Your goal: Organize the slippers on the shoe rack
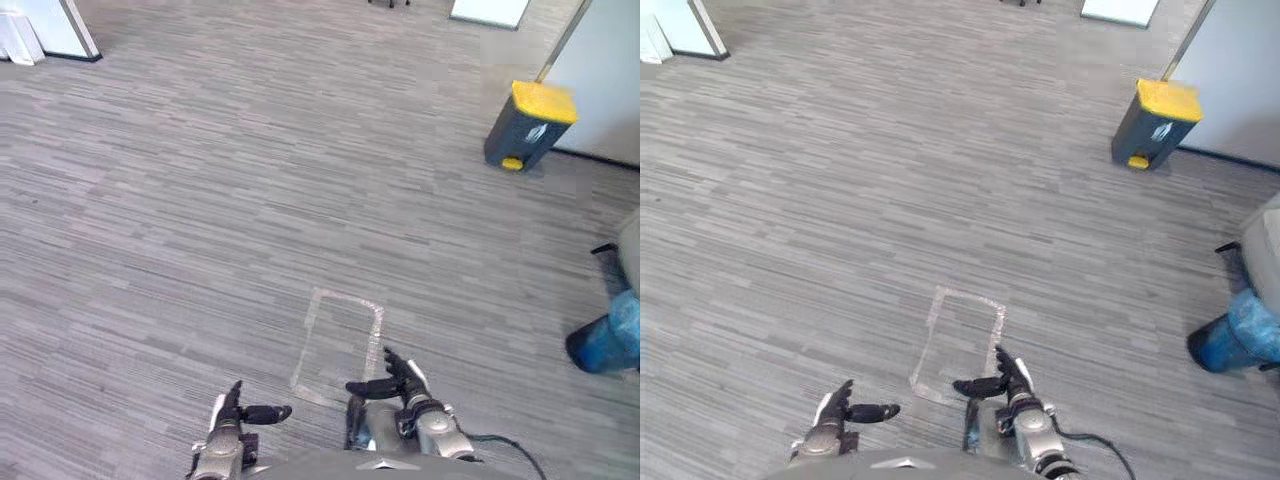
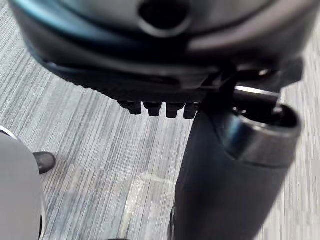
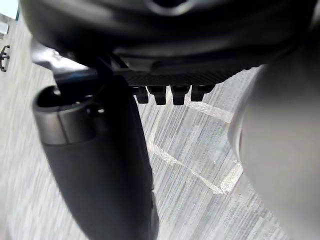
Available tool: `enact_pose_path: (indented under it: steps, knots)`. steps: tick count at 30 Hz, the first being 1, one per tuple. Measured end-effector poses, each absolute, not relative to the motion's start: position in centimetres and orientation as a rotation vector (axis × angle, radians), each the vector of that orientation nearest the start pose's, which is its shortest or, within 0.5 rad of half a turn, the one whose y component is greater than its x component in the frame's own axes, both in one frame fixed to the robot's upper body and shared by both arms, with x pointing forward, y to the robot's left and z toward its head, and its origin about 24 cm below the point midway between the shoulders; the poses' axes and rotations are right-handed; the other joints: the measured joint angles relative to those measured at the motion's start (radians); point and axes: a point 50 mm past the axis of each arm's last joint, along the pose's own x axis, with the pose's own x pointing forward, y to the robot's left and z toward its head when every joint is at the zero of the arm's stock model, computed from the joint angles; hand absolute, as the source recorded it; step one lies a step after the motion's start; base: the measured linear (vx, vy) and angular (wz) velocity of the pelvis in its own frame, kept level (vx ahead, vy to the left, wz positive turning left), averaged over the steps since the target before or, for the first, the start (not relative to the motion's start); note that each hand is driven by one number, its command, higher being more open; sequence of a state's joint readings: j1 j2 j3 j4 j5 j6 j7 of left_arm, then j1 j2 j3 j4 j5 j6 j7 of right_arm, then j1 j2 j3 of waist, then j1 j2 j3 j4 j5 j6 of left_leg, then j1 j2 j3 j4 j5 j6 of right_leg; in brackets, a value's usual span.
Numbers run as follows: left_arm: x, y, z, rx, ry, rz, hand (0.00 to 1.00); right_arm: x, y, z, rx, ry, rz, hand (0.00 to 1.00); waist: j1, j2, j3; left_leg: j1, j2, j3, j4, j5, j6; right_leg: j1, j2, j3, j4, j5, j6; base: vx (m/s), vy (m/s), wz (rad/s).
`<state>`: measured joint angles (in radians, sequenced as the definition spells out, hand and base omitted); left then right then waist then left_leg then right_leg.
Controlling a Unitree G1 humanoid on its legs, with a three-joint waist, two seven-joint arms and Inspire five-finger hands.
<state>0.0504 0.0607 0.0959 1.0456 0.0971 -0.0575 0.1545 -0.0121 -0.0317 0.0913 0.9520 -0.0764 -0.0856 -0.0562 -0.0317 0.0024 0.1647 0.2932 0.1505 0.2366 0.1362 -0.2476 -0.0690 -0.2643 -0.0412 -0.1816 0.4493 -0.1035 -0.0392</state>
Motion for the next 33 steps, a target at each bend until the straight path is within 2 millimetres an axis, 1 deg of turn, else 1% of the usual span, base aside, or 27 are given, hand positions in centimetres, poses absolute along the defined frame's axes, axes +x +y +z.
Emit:
enact_pose_path:
  steps: [1, 3, 4, 5, 6, 7, 8, 9, 10, 11, 12, 14, 15, 16, 17, 19, 21, 22, 23, 24, 26, 28, 29, 30, 31, 32, 33]
  knots:
    - [11.2, 18.9, -15.6, 0.158, 1.029, 0.225, 1.0, 15.8, -15.2, -13.8, -0.161, 0.857, 0.034, 1.0, -0.003, 0.01, -0.005, -0.014, 0.014, -0.017, 0.042, 0.005, 0.002, 0.007, 0.01, -0.007, 0.003, -0.03, 0.0, 0.25, -0.156, 0.1]
    - [11.6, 18.3, -15.5, 0.129, 1.01, 0.221, 1.0, 15.4, -15.8, -14.0, -0.161, 0.874, -0.003, 1.0, -0.006, 0.011, -0.006, -0.079, 0.048, -0.074, 0.208, 0.009, -0.008, 0.056, 0.018, -0.035, -0.023, -0.055, -0.005, 0.38, -0.222, 0.32]
    - [11.8, 18.4, -15.4, 0.124, 0.998, 0.221, 1.0, 15.1, -16.0, -14.0, -0.163, 0.883, -0.011, 1.0, -0.006, 0.008, -0.005, -0.122, 0.061, -0.101, 0.311, 0.026, -0.036, 0.086, 0.02, -0.044, -0.039, -0.064, -0.005, 0.31, -0.16, 0.4]
    - [12.1, 18.5, -15.1, 0.092, 0.972, 0.25, 1.0, 14.6, -16.3, -14.0, -0.166, 0.884, -0.019, 1.0, 0.0, 0.004, -0.002, -0.222, 0.091, -0.144, 0.544, 0.086, -0.104, 0.149, 0.029, -0.054, -0.086, -0.076, -0.017, 0.29, -0.108, 0.28]
    - [12.1, 18.7, -15.0, 0.078, 0.962, 0.267, 1.0, 14.6, -16.3, -14.0, -0.168, 0.883, -0.02, 1.0, 0.003, 0.002, 0.0, -0.262, 0.101, -0.147, 0.63, 0.079, -0.102, 0.175, 0.036, -0.053, -0.106, -0.077, -0.019, 0.28, -0.046, 0.05]
    - [12.1, 18.7, -14.9, 0.049, 0.949, 0.294, 1.0, 14.4, -16.2, -14.1, -0.167, 0.891, -0.023, 1.0, 0.009, 0.004, -0.002, -0.322, 0.103, -0.137, 0.723, 0.022, -0.088, 0.224, 0.041, -0.038, -0.139, -0.075, -0.027, 0.32, 0.0, -0.34]
    - [12.2, 18.8, -14.8, 0.05, 0.939, 0.304, 1.0, 14.0, -16.1, -14.3, -0.162, 0.901, -0.025, 1.0, 0.025, -0.003, -0.004, -0.358, 0.086, -0.111, 0.704, -0.021, -0.067, 0.256, 0.041, -0.016, -0.167, -0.072, -0.021, 0.27, 0.04, -0.4]
    - [12.2, 18.9, -14.8, 0.05, 0.939, 0.305, 1.0, 13.9, -16.1, -14.3, -0.161, 0.903, -0.025, 1.0, 0.028, -0.003, -0.006, -0.363, 0.082, -0.105, 0.693, -0.027, -0.062, 0.262, 0.041, -0.009, -0.171, -0.071, -0.02, 0.22, 0.063, -0.69]
    - [11.8, 19.0, -14.8, 0.048, 0.939, 0.315, 1.0, 13.9, -15.9, -14.3, -0.155, 0.906, -0.025, 1.0, 0.037, -0.001, -0.005, -0.391, 0.051, -0.111, 0.59, -0.051, -0.045, 0.288, 0.041, 0.031, -0.19, -0.074, -0.017, 0.23, 0.101, -0.79]
    - [11.8, 19.2, -14.7, 0.034, 0.936, 0.332, 1.0, 13.9, -15.6, -14.3, -0.146, 0.905, -0.024, 1.0, 0.043, -0.002, -0.004, -0.419, 0.026, -0.134, 0.515, -0.061, -0.034, 0.297, 0.039, 0.067, -0.197, -0.077, -0.012, 0.36, 0.199, -1.29]
    - [11.9, 19.2, -14.7, 0.027, 0.932, 0.338, 1.0, 13.8, -15.5, -14.4, -0.132, 0.911, -0.036, 1.0, 0.055, -0.007, -0.002, -0.451, -0.019, -0.207, 0.398, -0.057, -0.033, 0.312, 0.023, 0.121, -0.193, -0.09, 0.01, 0.36, 0.222, -1.11]
    - [11.9, 19.2, -14.7, 0.027, 0.929, 0.336, 1.0, 13.7, -15.5, -14.4, -0.131, 0.914, -0.04, 1.0, 0.055, -0.005, -0.002, -0.453, -0.045, -0.259, 0.311, -0.028, -0.031, 0.322, 0.018, 0.155, -0.187, -0.105, 0.034, 0.28, 0.217, -0.83]
    - [11.6, 18.9, -14.8, 0.018, 0.937, 0.336, 1.0, 13.5, -15.8, -14.5, -0.133, 0.92, -0.048, 1.0, 0.055, 0.012, -0.013, -0.449, -0.043, -0.281, 0.256, 0.088, -0.032, 0.324, 0.023, 0.193, -0.17, -0.131, 0.061, 0.25, 0.233, -0.87]
    - [11.5, 19.3, -14.9, 0.018, 0.945, 0.343, 1.0, 13.2, -15.5, -14.6, -0.12, 0.934, -0.054, 1.0, 0.056, 0.001, -0.028, -0.433, -0.054, -0.244, 0.271, 0.082, -0.005, 0.324, 0.005, 0.23, -0.153, -0.147, 0.079, 0.38, 0.334, -0.9]
    - [11.4, 19.6, -14.9, 0.026, 0.945, 0.348, 1.0, 12.9, -15.1, -14.7, -0.107, 0.94, -0.051, 1.0, 0.053, -0.022, -0.047, -0.424, -0.065, -0.214, 0.268, 0.062, 0.008, 0.321, -0.013, 0.245, -0.154, -0.149, 0.084, 0.39, 0.327, -0.86]
    - [11.3, 20.1, -14.9, 0.04, 0.952, 0.35, 1.0, 12.4, -14.2, -14.9, -0.082, 0.955, -0.038, 1.0, 0.056, -0.049, -0.064, -0.384, -0.088, -0.138, 0.249, 0.032, 0.035, 0.315, -0.052, 0.283, -0.14, -0.15, 0.096, 0.33, 0.279, -0.81]
    - [11.0, 20.2, -15.1, 0.042, 0.97, 0.349, 1.0, 12.5, -13.9, -14.9, -0.072, 0.956, -0.032, 1.0, 0.055, -0.053, -0.066, -0.317, -0.096, -0.078, 0.199, 0.029, 0.042, 0.287, -0.07, 0.278, -0.071, -0.135, 0.12, 0.24, 0.223, -0.84]
    - [10.7, 20.1, -15.2, 0.043, 0.982, 0.347, 1.0, 12.5, -13.7, -14.9, -0.068, 0.954, -0.028, 1.0, 0.055, -0.049, -0.063, -0.273, -0.096, -0.04, 0.164, 0.031, 0.048, 0.26, -0.076, 0.264, -0.008, -0.126, 0.135, 0.23, 0.245, -1.22]
    - [10.3, 20.0, -15.4, 0.05, 1.003, 0.339, 1.0, 12.9, -13.5, -14.8, -0.067, 0.948, -0.02, 1.0, 0.055, -0.037, -0.056, -0.208, -0.092, 0.012, 0.115, 0.032, 0.059, 0.223, -0.099, 0.196, 0.09, -0.123, 0.144, 0.21, 0.225, -0.87]
    - [10.3, 20.0, -15.4, 0.05, 1.003, 0.339, 1.0, 12.9, -13.5, -14.8, -0.067, 0.948, -0.02, 1.0, 0.055, -0.037, -0.056, -0.207, -0.092, 0.012, 0.114, 0.032, 0.059, 0.222, -0.099, 0.194, 0.093, -0.123, 0.144, 0.17, 0.125, -0.89]
    - [10.4, 19.5, -15.6, 0.088, 1.02, 0.279, 1.0, 13.6, -13.3, -14.8, -0.076, 0.944, -0.004, 1.0, 0.038, -0.018, -0.044, -0.135, -0.074, 0.059, 0.062, 0.031, 0.061, 0.173, -0.123, -0.021, 0.169, -0.169, 0.079, 0.14, 0.026, -0.61]
    - [10.5, 19.3, -15.8, 0.103, 1.035, 0.245, 1.0, 14.1, -13.3, -14.7, -0.08, 0.933, 0.001, 1.0, 0.022, -0.015, -0.041, -0.129, -0.057, 0.068, 0.058, 0.031, 0.061, 0.138, -0.113, -0.125, 0.134, -0.174, 0.061, 0.16, -0.094, -0.35]
    - [10.7, 19.6, -15.7, 0.119, 1.031, 0.233, 1.0, 14.2, -13.2, -14.7, -0.089, 0.937, 0.011, 1.0, 0.025, -0.033, -0.033, -0.114, -0.07, 0.082, 0.057, 0.029, 0.057, 0.122, -0.102, -0.197, -0.003, -0.086, 0.028, 0.17, -0.131, -0.37]
    - [10.8, 19.7, -15.7, 0.12, 1.03, 0.234, 1.0, 14.1, -13.2, -14.7, -0.091, 0.937, 0.014, 1.0, 0.025, -0.038, -0.032, -0.11, -0.079, 0.08, 0.057, 0.028, 0.056, 0.122, -0.101, -0.198, -0.024, -0.064, 0.012, 0.25, -0.174, -0.52]
    - [10.9, 19.5, -15.7, 0.116, 1.035, 0.232, 1.0, 14.4, -13.9, -14.6, -0.119, 0.93, 0.016, 1.0, 0.026, -0.021, -0.021, -0.089, -0.067, 0.073, 0.048, 0.021, 0.047, 0.138, -0.081, -0.188, -0.027, -0.068, -0.008, 0.17, -0.12, -0.48]
    - [10.8, 18.9, -15.8, 0.101, 1.041, 0.22, 1.0, 14.6, -14.7, -14.6, -0.139, 0.926, 0.01, 1.0, 0.024, 0.011, -0.017, -0.089, -0.053, 0.048, 0.039, 0.022, 0.048, 0.156, -0.049, -0.175, -0.07, -0.063, -0.01, 0.17, -0.123, -0.52]
    - [10.8, 18.5, -15.9, 0.091, 1.043, 0.213, 1.0, 14.7, -15.2, -14.6, -0.15, 0.925, 0.001, 1.0, 0.023, 0.021, -0.015, -0.087, -0.048, 0.037, 0.034, 0.022, 0.048, 0.162, -0.037, -0.171, -0.087, -0.059, -0.013, 0.09, -0.081, -0.36]
